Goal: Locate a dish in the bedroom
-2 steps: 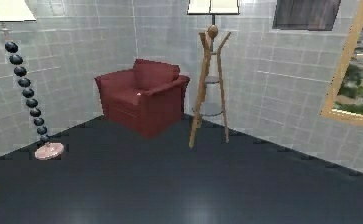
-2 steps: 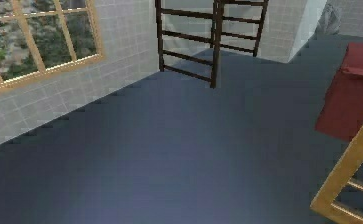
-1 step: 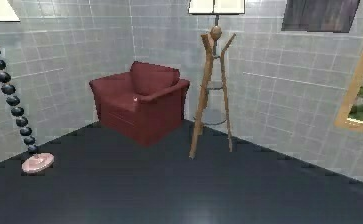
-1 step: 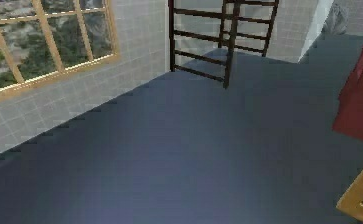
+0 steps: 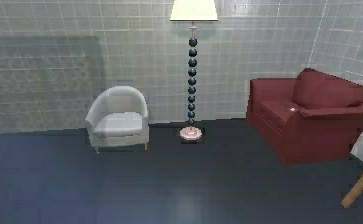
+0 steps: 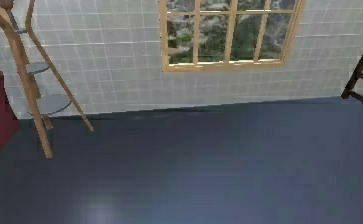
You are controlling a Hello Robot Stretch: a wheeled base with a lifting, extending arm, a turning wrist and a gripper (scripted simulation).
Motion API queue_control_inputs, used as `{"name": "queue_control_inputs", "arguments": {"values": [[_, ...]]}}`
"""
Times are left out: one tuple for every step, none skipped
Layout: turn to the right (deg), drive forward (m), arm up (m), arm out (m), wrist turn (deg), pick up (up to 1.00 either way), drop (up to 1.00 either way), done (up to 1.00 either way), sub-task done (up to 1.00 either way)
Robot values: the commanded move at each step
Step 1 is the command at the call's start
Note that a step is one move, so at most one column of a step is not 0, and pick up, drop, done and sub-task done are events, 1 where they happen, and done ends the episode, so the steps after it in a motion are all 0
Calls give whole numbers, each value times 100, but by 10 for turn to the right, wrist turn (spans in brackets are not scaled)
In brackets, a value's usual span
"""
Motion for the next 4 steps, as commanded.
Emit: {"name": "queue_control_inputs", "arguments": {"values": [[-90, 0, 0, 0, 0, 0, 0, 0, 0], [0, 60, 0, 0, 0, 0, 0, 0, 0], [-390, 0, 0, 0, 0, 0, 0, 0, 0], [0, 40, 0, 0, 0, 0, 0, 0, 0]]}}
